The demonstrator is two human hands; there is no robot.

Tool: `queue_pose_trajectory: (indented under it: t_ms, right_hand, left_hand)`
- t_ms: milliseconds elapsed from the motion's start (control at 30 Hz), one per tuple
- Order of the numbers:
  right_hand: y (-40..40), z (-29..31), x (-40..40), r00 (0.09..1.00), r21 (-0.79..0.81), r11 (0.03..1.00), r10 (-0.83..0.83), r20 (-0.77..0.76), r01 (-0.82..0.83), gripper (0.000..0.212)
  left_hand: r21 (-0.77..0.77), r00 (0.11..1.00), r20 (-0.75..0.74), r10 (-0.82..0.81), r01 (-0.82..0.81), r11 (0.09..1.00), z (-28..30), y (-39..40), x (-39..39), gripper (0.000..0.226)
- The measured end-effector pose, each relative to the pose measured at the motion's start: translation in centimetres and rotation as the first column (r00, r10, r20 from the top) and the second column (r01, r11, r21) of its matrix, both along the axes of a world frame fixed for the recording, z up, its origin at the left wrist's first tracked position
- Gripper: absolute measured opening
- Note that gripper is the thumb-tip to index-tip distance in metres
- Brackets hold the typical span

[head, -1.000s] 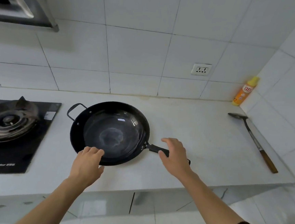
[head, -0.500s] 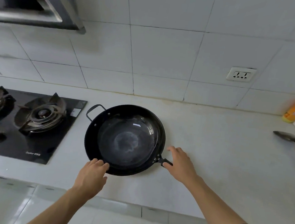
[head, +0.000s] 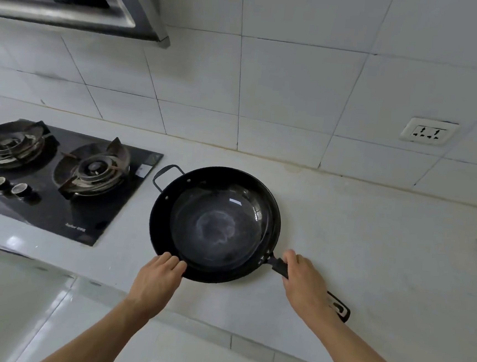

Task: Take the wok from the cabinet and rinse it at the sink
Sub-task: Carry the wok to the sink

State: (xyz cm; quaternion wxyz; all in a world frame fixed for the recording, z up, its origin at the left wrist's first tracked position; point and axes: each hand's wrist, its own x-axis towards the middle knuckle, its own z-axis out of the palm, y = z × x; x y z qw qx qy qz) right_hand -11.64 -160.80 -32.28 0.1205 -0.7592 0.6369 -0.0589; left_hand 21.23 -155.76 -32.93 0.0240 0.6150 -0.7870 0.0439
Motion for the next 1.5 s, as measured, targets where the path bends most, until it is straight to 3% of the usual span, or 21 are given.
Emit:
queue_pose_trajectory:
  t_ms: [333,500,667,767,867,1067,1500]
  right_hand:
    - [-1.0,1.3,-0.7,0.994,-0.023,0.997,0.075,0.083,-0.073,0.029]
    - [-2.4,3.6,0.4,0.988,-0.015,0.99,0.139,0.063,-0.139,0.028]
    - [-2.7,5.4,3.4,0.978,0.004,0.981,0.194,0.07,-0.195,0.03]
    - [-2.0,6.1,6.1,0.969,-0.004,0.971,0.239,0.062,-0.24,0.03]
    - [-1.0,7.2,9.4,0.958,-0.022,0.96,0.281,0.052,-0.28,0.03]
    - [2.4,10.4,17.5,0.931,-0.108,0.925,0.366,-0.011,-0.365,0.027]
    - [10.6,16.3,36.9,0.83,-0.272,0.795,0.557,-0.029,-0.542,0.03]
  left_hand:
    - [-0.084,0.997,-0.066,-0.032,0.026,0.996,1.6,0.0,0.1,0.027]
    - [-0.16,0.994,-0.093,-0.052,0.036,0.987,3.6,0.4,1.8,0.008]
    - [-0.179,0.995,-0.097,-0.036,0.018,0.984,5.5,2.6,4.5,0.01]
    - [-0.165,0.996,-0.092,-0.004,-0.011,0.986,6.1,4.9,6.8,0.02]
    - [-0.199,0.998,-0.066,0.014,-0.027,0.98,6.9,7.4,9.9,0.011]
    - [-0.277,0.995,-0.043,0.086,-0.094,0.956,9.3,13.4,16.9,0.037]
    - [-0.502,0.958,-0.11,0.265,-0.284,0.817,12.9,27.6,32.2,0.022]
